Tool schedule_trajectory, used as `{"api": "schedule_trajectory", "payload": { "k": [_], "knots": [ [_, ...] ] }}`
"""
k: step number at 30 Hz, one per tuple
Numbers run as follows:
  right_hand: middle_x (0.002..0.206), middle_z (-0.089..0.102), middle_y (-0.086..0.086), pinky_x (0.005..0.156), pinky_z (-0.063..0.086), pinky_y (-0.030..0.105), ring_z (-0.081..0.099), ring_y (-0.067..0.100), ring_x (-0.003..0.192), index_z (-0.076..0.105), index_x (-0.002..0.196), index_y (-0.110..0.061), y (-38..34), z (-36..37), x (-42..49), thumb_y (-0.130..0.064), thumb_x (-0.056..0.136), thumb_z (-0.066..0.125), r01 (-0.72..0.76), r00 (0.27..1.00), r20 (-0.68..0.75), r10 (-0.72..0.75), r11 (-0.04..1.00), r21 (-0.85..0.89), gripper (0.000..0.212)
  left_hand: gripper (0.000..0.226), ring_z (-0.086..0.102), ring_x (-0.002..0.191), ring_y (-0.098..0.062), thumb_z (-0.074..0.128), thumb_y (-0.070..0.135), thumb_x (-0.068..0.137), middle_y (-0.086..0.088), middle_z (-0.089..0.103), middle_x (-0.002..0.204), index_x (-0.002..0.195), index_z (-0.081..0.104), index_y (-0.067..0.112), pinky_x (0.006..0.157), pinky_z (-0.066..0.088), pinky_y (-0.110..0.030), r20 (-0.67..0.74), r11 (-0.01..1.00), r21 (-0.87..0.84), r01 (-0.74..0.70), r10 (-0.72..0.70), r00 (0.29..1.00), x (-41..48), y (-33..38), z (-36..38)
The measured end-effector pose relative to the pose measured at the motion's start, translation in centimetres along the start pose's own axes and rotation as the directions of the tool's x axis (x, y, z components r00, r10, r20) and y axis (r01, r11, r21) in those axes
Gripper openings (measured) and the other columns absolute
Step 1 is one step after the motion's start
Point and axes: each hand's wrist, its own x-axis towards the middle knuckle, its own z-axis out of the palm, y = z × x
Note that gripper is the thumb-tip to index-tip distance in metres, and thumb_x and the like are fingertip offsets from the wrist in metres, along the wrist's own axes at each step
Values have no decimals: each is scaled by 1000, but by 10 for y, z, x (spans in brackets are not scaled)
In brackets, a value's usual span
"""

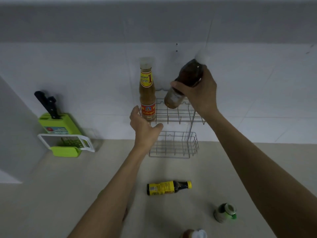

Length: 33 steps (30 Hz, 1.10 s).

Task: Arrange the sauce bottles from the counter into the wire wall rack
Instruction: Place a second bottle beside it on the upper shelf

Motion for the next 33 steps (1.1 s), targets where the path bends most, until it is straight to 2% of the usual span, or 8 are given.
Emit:
{"api": "schedule_trajectory", "payload": {
  "k": [3,6,11,14,18,24,30,33],
  "knots": [
    [115,66,8,84,55,37,63,23,103,51,118,-11,12,22,14,-48,60,85,59,991,124,-45,992,-115,77,118,29,143,-27,83,3,64,-6,23,156,153,8,24,114,32,-36,22,992,-72,107,-106,994,24,-1,7],
    [113,67,7,75,53,33,64,24,96,47,120,-12,26,41,15,-53,62,82,49,975,222,-5,980,-192,80,128,27,144,-30,84,19,49,-2,26,155,152,8,32,115,32,-51,54,994,-39,100,-98,994,31,-6,13],
    [104,66,5,70,52,31,62,19,85,45,116,-9,36,65,10,-56,65,79,56,983,183,-21,980,-193,77,129,46,131,-23,82,28,38,-3,37,145,148,14,33,107,45,-46,83,991,-124,43,-33,996,34,-15,17],
    [104,65,7,73,56,41,64,23,88,42,113,-9,41,77,7,-60,65,77,45,979,206,2,974,-222,78,130,50,127,-23,80,34,35,-4,40,142,147,14,37,104,48,-46,88,989,-146,14,-2,996,35,-20,19],
    [108,64,8,73,54,40,65,27,92,39,114,-12,40,87,1,-67,66,71,11,980,191,48,955,-296,80,130,51,125,-24,83,29,35,-2,40,140,146,15,37,99,51,-50,98,984,-179,8,10,995,37,-22,20],
    [100,60,11,75,54,48,64,32,87,37,107,-13,31,89,-4,-74,83,41,-54,988,121,98,944,-324,66,124,47,127,-24,88,1,53,-1,38,138,148,14,26,103,48,-49,91,988,-152,-19,33,995,38,-17,20],
    [97,60,12,73,51,42,63,31,86,39,101,-14,31,80,-4,-67,92,26,-94,959,238,152,966,-240,55,124,45,130,-25,84,4,53,-7,34,144,149,9,23,106,46,-47,92,993,-93,-70,79,993,38,-26,18],
    [115,58,12,87,50,47,59,30,103,40,116,-15,36,72,-16,-66,93,24,-89,962,241,129,981,-170,58,128,33,140,-24,83,8,54,-7,24,154,152,2,23,114,37,-45,99,996,-42,-74,78,992,36,-28,12]
  ]
}}
